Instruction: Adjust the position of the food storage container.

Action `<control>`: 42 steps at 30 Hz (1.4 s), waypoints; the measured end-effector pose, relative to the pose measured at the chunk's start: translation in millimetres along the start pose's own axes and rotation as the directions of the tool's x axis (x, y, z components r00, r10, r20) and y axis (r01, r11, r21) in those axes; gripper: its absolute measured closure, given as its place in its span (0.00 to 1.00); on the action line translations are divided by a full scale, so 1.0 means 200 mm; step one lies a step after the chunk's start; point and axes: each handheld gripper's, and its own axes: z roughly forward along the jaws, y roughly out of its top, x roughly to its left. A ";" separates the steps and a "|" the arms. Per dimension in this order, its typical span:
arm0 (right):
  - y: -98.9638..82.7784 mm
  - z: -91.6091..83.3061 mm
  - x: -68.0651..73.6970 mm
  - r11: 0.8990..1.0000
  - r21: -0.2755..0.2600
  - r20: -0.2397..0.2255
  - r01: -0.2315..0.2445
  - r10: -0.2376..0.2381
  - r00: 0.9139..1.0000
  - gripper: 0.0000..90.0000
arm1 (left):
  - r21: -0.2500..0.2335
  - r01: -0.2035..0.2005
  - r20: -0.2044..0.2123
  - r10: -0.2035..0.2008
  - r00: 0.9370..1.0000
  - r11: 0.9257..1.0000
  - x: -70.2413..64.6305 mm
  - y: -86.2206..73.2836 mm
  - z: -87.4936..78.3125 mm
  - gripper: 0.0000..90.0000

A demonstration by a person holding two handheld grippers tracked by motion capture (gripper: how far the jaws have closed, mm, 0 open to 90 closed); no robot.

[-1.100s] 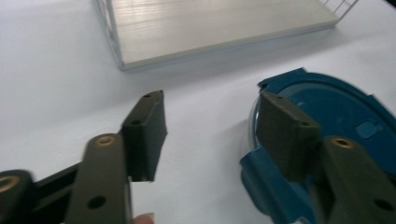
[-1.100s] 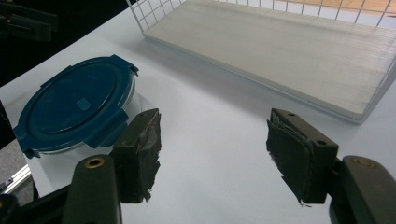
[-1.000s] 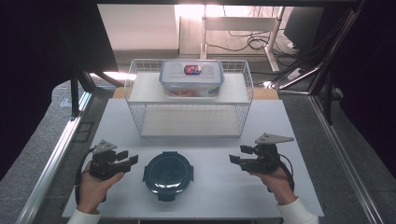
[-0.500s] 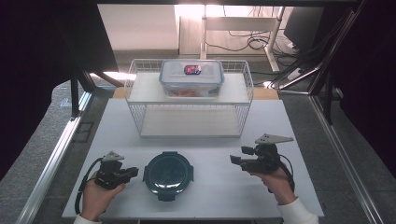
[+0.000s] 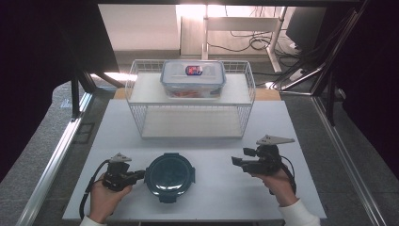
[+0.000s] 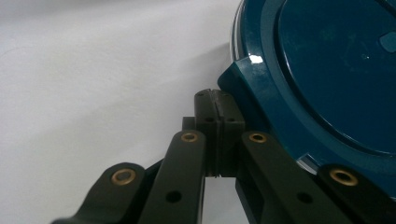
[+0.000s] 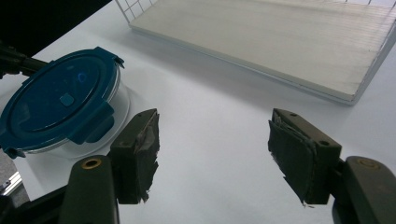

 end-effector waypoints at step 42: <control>0.01 -0.02 -0.02 1.000 -0.010 0.000 -0.023 0.023 1.000 0.37 | 0.015 -0.076 0.128 0.074 0.989 0.997 -0.30 0.11 0.15 1.00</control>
